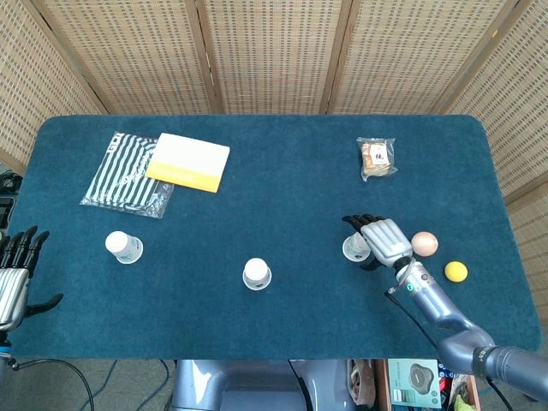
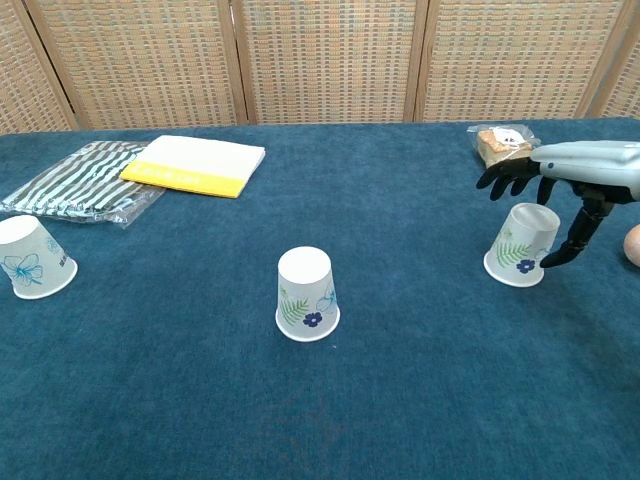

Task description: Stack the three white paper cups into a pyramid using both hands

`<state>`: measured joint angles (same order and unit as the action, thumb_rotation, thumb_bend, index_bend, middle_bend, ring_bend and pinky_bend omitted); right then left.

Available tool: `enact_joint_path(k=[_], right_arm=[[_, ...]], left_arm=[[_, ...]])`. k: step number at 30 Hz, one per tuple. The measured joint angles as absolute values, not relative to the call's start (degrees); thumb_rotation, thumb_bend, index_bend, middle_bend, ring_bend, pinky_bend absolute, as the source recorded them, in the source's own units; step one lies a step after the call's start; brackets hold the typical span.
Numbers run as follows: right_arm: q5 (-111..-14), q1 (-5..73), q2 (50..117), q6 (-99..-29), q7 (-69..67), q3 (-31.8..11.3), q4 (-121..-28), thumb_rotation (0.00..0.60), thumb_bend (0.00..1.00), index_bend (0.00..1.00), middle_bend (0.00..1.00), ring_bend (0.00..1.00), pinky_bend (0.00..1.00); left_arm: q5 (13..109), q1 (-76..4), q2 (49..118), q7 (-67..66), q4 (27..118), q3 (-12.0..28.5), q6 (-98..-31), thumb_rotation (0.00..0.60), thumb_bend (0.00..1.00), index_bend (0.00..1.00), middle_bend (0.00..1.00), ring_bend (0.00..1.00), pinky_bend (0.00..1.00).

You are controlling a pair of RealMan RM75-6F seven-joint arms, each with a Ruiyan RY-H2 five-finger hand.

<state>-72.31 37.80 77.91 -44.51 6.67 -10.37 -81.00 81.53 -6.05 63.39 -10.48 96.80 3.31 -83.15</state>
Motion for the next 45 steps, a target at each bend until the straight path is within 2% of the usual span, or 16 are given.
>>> enact_joint_path(k=[2,6,12,21,29,34,39,45], right_arm=[[-71.47,38.39,78.85,-44.09,7.44,-10.42,-79.72,0.6,0.26,0.26,0.38,0.31,0.43],[-70.69,39.01,80.5,-44.18,9.03,-10.3,-77.11,0.6,0.4,0.39,0.5,0.42,0.6],[-71.37,39.3,82.54,-46.29,9.31,-9.95,-73.44,0.6,0.45,0.44,0.54,0.47,0.64],[-74.41,39.49,80.87,-47.79,4.74,-9.99,-75.75,0.6,0.45,0.44,0.54,0.47,0.65],[-76.91,41.78,75.31,-49.34,4.32,-13.24,-87.22,0.6,0.45,0.44,0.53,0.47,0.65],[-75.62,46.07,73.53,-47.96,10.54,-16.4,-94.5,0.6,0.45,0.44,0.53,0.47,0.65],[-70.45,53.14,75.26,-45.41,21.45,-19.07,-99.08,0.6,0.45,0.44,0.53,0.47,0.61],[-57.96,61.63,83.49,-45.55,34.05,-20.03,-99.44,0.6,0.45,0.44,0.52,0.47,0.5]], left_arm=[[81.27,-6.17,63.43,-10.54,96.73,3.34,-82.84,0.6,0.07,0.0,0.0,0.0,0.0],[80.99,-6.22,63.44,-10.54,96.69,3.44,-82.76,0.6,0.07,0.0,0.0,0.0,0.0],[80.25,-6.51,63.43,-10.46,96.6,3.48,-81.78,0.6,0.07,0.0,0.0,0.0,0.0],[80.04,-6.83,63.3,-10.52,96.96,3.21,-80.91,0.6,0.07,0.0,0.0,0.0,0.0],[79.62,-7.07,63.33,-10.6,96.97,3.34,-80.56,0.6,0.07,0.0,0.0,0.0,0.0],[78.96,-7.49,63.43,-10.76,96.87,3.51,-79.73,0.6,0.07,0.0,0.0,0.0,0.0],[78.39,-7.59,63.14,-9.76,96.64,3.76,-79.41,0.6,0.07,0.0,0.0,0.0,0.0],[77.06,-7.75,62.25,-7.62,96.24,4.04,-78.2,0.6,0.07,0.0,0.0,0.0,0.0]])
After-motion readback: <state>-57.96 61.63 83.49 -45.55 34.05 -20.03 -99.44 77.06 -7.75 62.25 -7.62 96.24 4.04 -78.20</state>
